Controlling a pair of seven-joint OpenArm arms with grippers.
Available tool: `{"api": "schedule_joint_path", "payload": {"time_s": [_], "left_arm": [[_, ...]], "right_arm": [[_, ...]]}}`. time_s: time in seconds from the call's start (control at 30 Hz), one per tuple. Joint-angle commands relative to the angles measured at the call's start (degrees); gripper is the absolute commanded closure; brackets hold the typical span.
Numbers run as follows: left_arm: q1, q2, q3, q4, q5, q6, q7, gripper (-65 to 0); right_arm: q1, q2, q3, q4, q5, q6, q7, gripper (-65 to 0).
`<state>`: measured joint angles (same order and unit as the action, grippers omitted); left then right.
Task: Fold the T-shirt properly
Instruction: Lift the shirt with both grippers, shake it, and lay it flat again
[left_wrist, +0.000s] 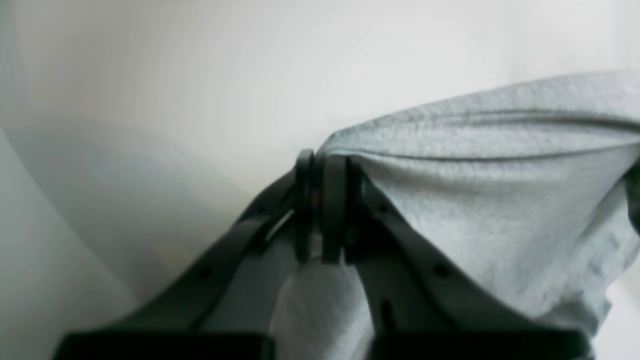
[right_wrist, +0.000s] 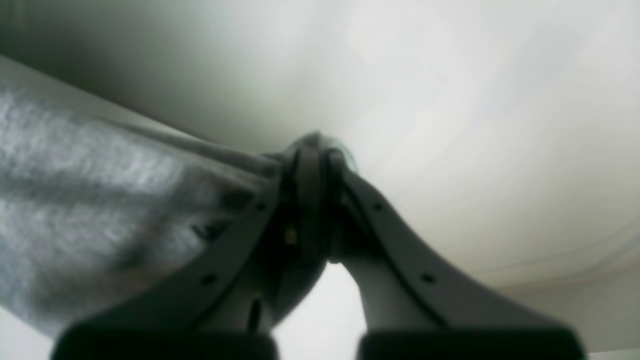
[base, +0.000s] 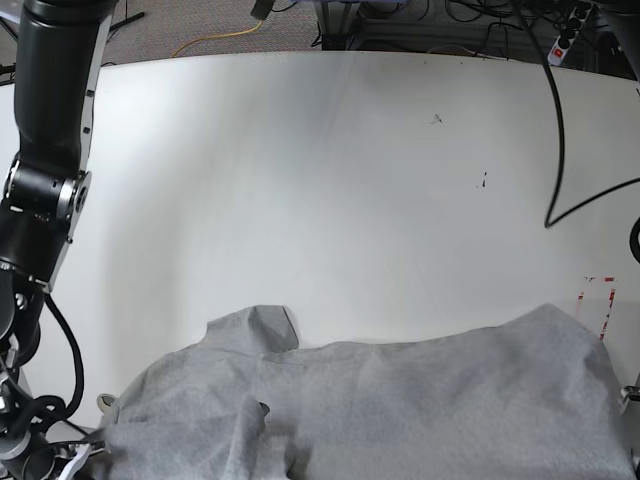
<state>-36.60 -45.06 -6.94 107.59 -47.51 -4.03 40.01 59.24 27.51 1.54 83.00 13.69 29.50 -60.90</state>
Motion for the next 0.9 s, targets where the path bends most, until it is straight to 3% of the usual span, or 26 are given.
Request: {"api": "schedule_joint_path", "payload": {"time_s": [0.0,0.3,0.5,0.67,0.87], "left_arm": [[5.35,-0.88,-1.28,2.52,1.04,1.18,-1.46,0.0],[28.38,1.59,-11.83,7.79,0.87,1.09,-1.46,0.0],[43.76,2.55,-20.62,7.97,-5.46,1.09,-1.55,0.0],[54.4,4.4,-23.87,7.97,-8.36,1.09,-1.55,0.0],[63.72,11.7,-24.49,7.97,-8.19,1.09,-1.64,0.0]], "right_arm": [[-4.96,0.41,2.72,5.83,-0.29,-0.53,1.08,0.0],[-27.02,-0.47,11.34,18.14,-0.11,-0.44,-0.85,0.0],[-41.35,-4.34,17.05,25.79,-0.11,-0.35,-0.94,0.0],[-50.76,-7.95,21.18,29.48,-0.11,-0.35,-0.94,0.0],[-57.97,-11.64,26.81,29.66,-0.11,2.72,-1.12,0.0]]}}
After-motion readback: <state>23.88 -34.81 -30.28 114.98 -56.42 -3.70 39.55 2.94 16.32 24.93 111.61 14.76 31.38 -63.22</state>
